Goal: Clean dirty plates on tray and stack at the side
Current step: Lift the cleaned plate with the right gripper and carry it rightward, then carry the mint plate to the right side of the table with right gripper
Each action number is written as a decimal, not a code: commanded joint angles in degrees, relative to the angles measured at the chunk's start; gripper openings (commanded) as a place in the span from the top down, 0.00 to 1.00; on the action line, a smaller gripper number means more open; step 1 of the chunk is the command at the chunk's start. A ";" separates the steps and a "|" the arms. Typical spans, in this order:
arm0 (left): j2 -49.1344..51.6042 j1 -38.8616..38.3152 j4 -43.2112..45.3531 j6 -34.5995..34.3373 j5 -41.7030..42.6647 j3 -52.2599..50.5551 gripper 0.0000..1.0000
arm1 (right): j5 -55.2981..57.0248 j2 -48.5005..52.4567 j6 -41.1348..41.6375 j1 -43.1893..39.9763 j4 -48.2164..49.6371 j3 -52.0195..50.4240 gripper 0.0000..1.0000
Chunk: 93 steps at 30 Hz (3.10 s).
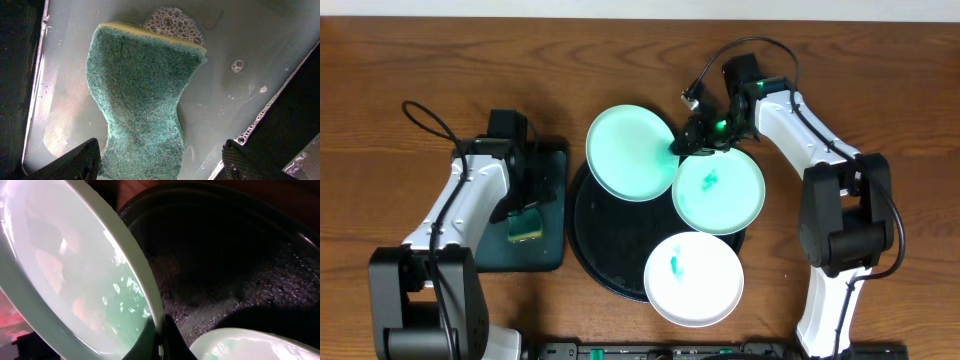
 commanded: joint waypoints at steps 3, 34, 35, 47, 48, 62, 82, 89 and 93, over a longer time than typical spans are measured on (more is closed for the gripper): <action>-0.11 0.20 -0.15 0.07 0.52 -0.52 0.21 | 6.23 -4.74 -1.31 0.52 -0.68 1.09 0.98; -0.11 0.20 -0.09 0.07 0.52 -0.52 0.21 | 89.37 -16.26 -3.26 30.08 -4.07 1.09 0.99; -0.11 0.20 -0.09 0.07 0.52 -0.52 0.21 | 92.28 -16.26 -3.23 31.12 -4.07 1.09 0.99; -0.11 0.20 0.11 0.07 0.52 -0.52 0.21 | 112.67 -16.26 -3.26 39.65 -2.54 1.09 0.99; -0.11 0.20 0.11 0.07 0.52 -0.52 0.21 | 113.13 -16.26 -3.26 39.93 -2.54 1.09 0.99; -0.11 0.20 0.11 0.07 0.52 -0.52 0.21 | 114.97 -16.26 -3.26 40.98 -2.34 1.09 0.99; -0.11 0.20 -0.15 0.04 0.52 -0.52 0.21 | 57.27 -16.24 11.23 24.48 2.27 1.09 0.99; -0.11 0.20 -0.11 0.07 0.52 -0.52 0.21 | 37.24 -16.26 16.26 2.73 1.29 1.11 0.99; -0.11 0.20 -0.11 0.07 0.52 -0.52 0.21 | 24.20 -16.24 16.98 -10.45 0.70 1.11 0.99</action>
